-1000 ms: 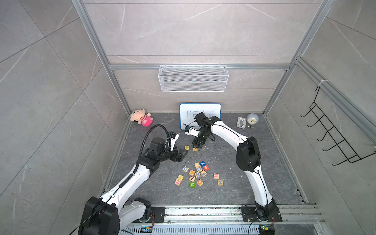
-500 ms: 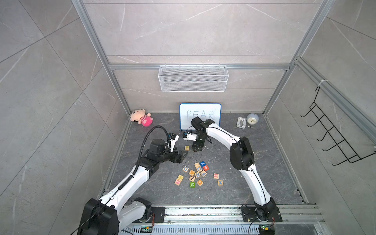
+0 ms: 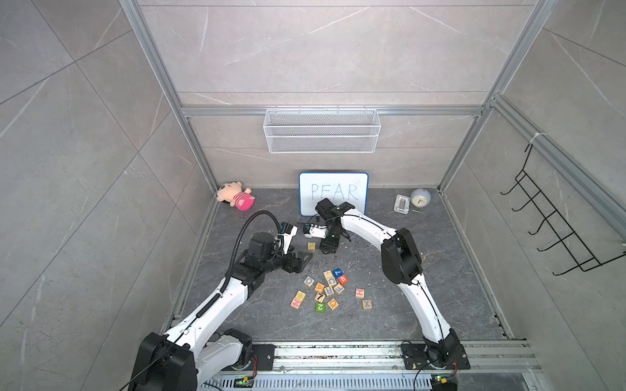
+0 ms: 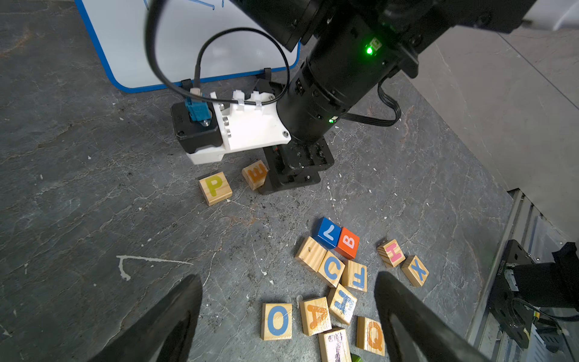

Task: Spell the uppercase word “pear” with letter blocks
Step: Pick up the letter block from the center of the board, then place the letter block at the center of the board.

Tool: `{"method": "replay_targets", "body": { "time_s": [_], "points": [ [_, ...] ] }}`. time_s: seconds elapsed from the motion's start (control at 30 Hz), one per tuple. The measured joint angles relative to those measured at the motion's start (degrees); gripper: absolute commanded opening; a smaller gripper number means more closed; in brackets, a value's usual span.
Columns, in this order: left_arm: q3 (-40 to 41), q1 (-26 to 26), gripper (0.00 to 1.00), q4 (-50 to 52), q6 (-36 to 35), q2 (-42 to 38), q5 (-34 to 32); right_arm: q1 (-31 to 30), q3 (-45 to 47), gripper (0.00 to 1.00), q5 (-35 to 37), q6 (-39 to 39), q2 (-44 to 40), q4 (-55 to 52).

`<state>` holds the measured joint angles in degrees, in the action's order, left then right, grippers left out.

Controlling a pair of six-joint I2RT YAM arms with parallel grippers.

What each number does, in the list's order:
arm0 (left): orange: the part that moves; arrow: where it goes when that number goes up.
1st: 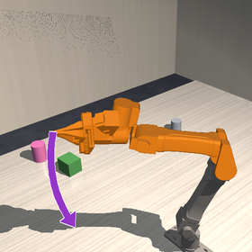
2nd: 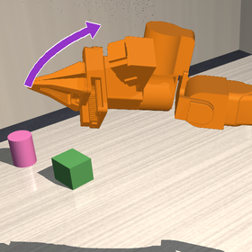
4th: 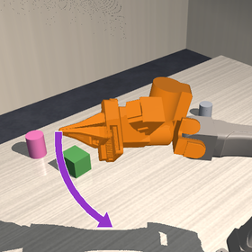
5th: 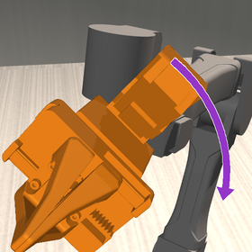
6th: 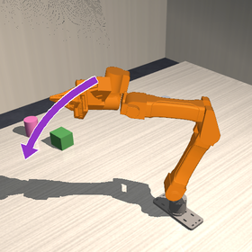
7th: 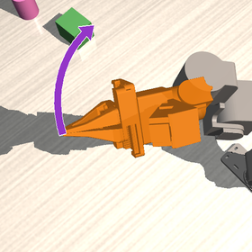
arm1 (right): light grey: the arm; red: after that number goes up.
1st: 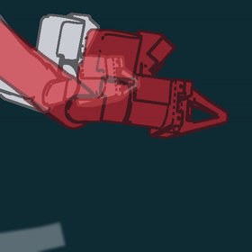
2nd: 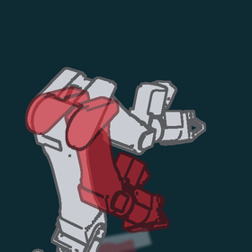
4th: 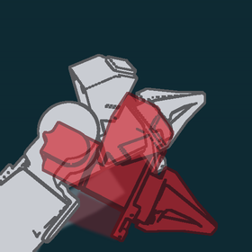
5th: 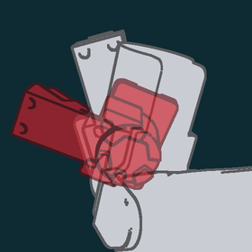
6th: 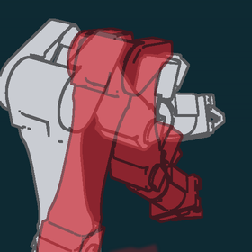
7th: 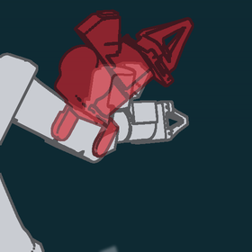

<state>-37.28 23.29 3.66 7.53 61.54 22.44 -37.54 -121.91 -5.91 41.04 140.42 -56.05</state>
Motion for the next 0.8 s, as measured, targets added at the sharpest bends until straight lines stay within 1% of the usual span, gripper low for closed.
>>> {"method": "replay_targets", "body": {
  "time_s": [0.1,0.3,0.4,0.47,0.53,0.67,0.8],
  "points": [
    [0.6,0.0,0.89,0.1,0.0,-0.8,0.0,-0.5,1.6,0.68,-0.3,0.3,-0.6,1.0],
    [1.4,0.0,0.89,0.2,0.0,-1.0,-0.1,-0.9,1.8,0.5,-0.5,0.7,-0.7,1.1],
    [1.4,0.0,0.89,0.4,0.0,-1.3,-0.1,-0.9,1.7,0.44,-0.3,0.6,-0.7,1.0],
    [1.4,0.0,0.88,0.6,0.0,-1.8,-0.4,-0.9,1.6,0.42,-0.1,0.3,-0.7,1.0],
    [1.4,0.0,0.89,0.7,0.0,-2.4,-0.7,-0.9,1.4,0.36,0.0,-0.4,-0.7,1.0],
    [1.4,0.0,0.88,0.8,0.0,-3.1,-1.1,-0.7,-2.2,0.38,0.3,-5.9,0.3,0.2],
    [1.4,0.0,0.88,1.1,0.0,-3.3,-1.4,-0.4,-6.1,0.33,0.1,-15.2,0.7,0.2]
  ]
}}
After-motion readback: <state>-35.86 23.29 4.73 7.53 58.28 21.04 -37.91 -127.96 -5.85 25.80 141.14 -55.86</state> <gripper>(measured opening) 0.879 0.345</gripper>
